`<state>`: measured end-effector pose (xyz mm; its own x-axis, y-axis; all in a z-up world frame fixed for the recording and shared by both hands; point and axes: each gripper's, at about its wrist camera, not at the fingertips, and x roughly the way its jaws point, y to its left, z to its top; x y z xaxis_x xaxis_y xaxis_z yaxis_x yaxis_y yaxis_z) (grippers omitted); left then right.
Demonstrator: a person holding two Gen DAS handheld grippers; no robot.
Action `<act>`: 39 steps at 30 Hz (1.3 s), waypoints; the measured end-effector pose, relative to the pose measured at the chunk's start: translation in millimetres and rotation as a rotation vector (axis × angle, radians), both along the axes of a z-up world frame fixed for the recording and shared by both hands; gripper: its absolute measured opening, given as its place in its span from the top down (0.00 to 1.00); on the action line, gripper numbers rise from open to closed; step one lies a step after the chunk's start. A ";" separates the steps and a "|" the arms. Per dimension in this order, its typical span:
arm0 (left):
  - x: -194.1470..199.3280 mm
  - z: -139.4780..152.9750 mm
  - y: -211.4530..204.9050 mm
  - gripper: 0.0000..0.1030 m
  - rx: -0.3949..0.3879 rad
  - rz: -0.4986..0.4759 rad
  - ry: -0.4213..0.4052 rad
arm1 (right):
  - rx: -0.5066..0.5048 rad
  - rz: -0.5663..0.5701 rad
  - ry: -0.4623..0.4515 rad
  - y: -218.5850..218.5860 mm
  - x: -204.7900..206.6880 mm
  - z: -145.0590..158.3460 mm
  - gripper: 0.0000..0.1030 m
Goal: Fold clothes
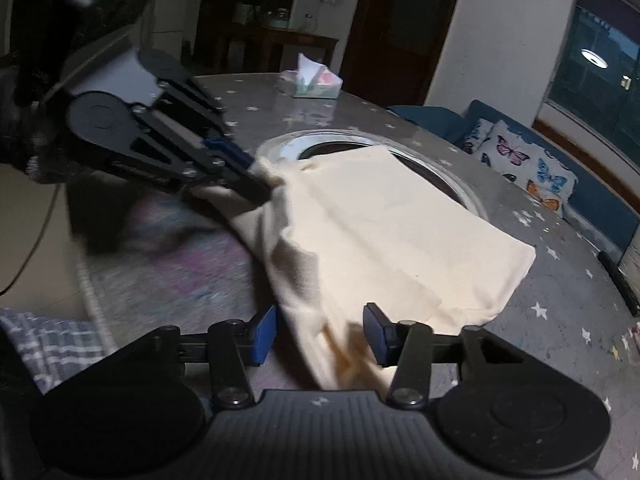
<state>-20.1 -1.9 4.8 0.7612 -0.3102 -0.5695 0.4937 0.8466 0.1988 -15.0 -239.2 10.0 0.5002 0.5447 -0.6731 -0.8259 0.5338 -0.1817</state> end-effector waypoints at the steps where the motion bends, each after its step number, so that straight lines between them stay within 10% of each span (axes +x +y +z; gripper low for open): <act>1: -1.0 -0.2 0.8 0.88 0.002 0.001 0.001 | 0.001 -0.005 0.000 1.6 3.7 -2.4 0.68; 8: -21.3 -9.5 3.4 0.69 0.078 0.002 -0.020 | 0.085 -0.059 0.135 -10.9 29.5 12.8 0.90; 19: -32.3 -33.9 8.7 0.82 0.239 0.012 -0.082 | 0.143 -0.109 0.147 -14.1 36.2 28.1 0.95; 22: -33.5 -27.3 11.8 0.94 0.202 0.012 -0.072 | 0.152 -0.122 0.136 -15.2 29.8 27.4 0.95; 39: -101.1 56.0 14.4 0.95 -0.008 0.037 -0.123 | 0.248 -0.107 0.094 -53.1 -40.7 91.6 0.96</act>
<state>-121.2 12.5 60.7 0.8364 -0.2843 -0.4687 0.4340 0.8657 0.2494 -55.7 -292.3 101.5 0.5056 0.6457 -0.5723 -0.7693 0.6377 0.0398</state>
